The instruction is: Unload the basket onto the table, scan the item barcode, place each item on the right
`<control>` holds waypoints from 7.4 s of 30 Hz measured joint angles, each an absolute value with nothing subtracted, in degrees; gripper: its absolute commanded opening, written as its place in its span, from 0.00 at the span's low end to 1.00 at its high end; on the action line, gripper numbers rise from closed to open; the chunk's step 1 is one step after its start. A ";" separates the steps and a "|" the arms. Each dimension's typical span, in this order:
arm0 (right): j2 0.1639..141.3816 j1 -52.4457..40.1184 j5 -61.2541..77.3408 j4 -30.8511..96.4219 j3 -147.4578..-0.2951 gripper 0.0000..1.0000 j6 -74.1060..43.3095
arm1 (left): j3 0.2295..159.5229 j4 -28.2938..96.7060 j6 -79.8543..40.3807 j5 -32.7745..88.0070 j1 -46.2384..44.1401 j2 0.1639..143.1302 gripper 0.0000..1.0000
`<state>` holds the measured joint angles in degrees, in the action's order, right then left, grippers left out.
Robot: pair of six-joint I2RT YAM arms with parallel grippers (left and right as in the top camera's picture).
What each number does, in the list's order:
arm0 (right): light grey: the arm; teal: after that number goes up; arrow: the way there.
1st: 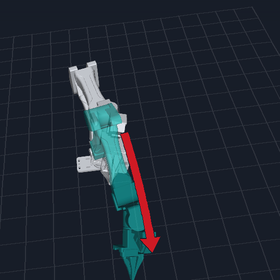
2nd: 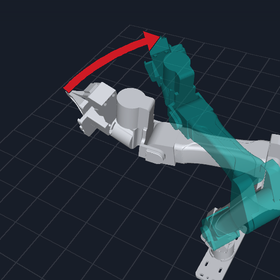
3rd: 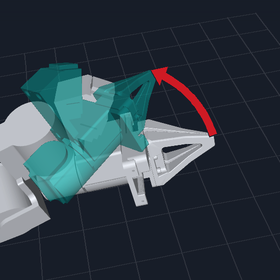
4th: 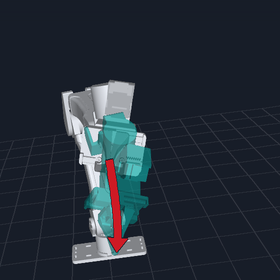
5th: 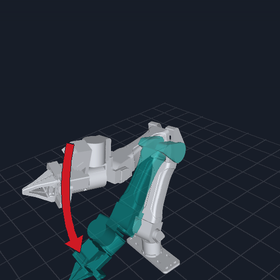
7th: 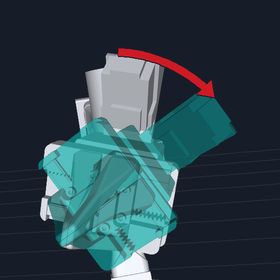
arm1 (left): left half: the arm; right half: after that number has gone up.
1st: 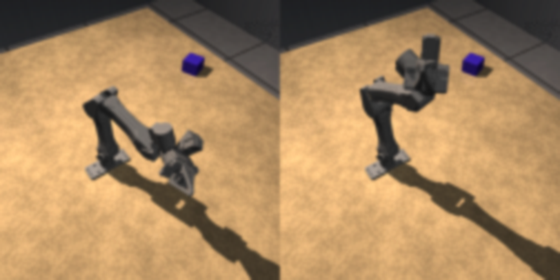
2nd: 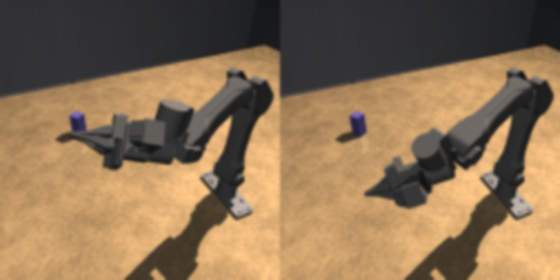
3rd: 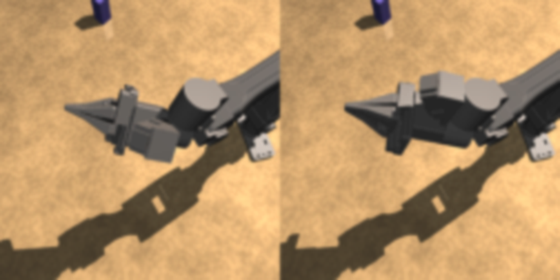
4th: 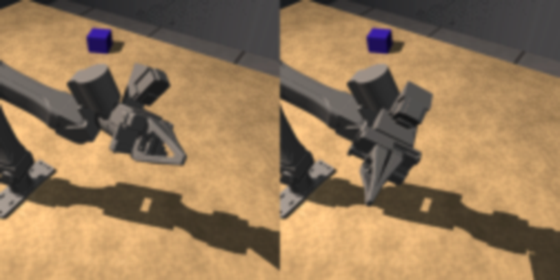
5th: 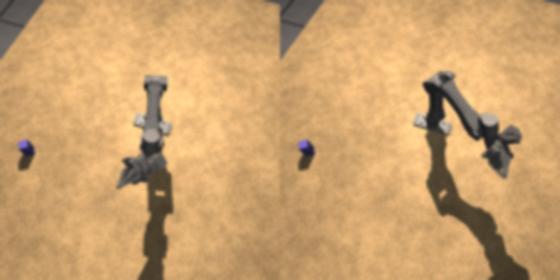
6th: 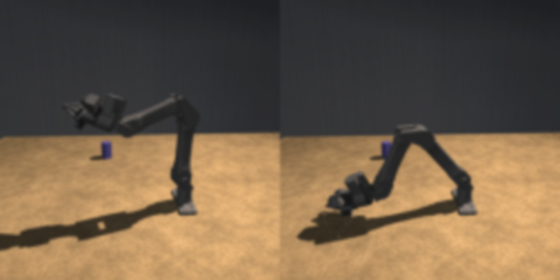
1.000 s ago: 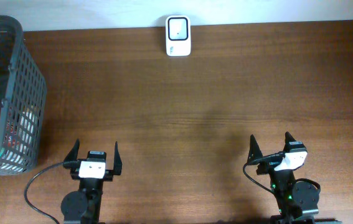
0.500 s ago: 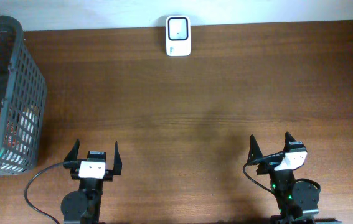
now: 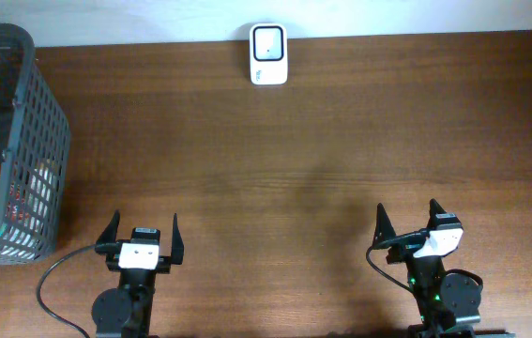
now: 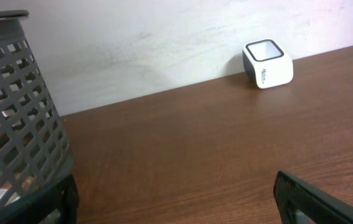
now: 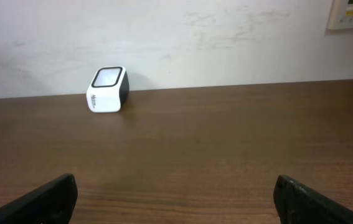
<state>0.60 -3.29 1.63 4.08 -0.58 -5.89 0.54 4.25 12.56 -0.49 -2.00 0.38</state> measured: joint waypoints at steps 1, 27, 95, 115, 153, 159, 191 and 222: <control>0.60 -3.29 1.63 4.08 -0.58 0.99 -5.87 | 0.54 4.25 12.56 -0.49 -2.00 0.38 0.99; 0.60 -3.29 1.63 4.08 -0.58 0.99 -5.87 | 0.54 4.25 12.56 -0.49 -2.00 0.38 0.99; 1.02 -3.29 1.65 4.10 -0.58 0.99 -5.89 | 43.00 -26.30 12.60 17.23 -1.80 30.89 0.99; 0.97 -3.29 1.65 4.14 -0.58 0.99 -5.87 | 99.98 24.40 10.85 17.67 6.15 73.97 0.99; 0.97 -3.29 1.65 4.10 -0.58 0.99 -5.87 | 122.30 78.94 -4.23 0.69 41.50 113.97 0.99; 0.97 -3.29 1.65 4.10 -0.58 0.99 -5.85 | 121.89 78.83 -4.60 2.15 41.47 120.95 0.99; 0.97 -3.29 1.65 4.10 -0.58 0.99 -5.85 | 120.33 73.01 -10.55 -9.45 36.16 134.74 0.57; 0.97 -3.29 1.65 4.10 -0.58 0.99 -5.87 | 178.87 89.58 -10.61 10.83 35.68 133.49 0.00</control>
<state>0.97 -3.29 1.65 4.10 -0.58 -5.87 178.87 89.58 -10.61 10.83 35.68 133.49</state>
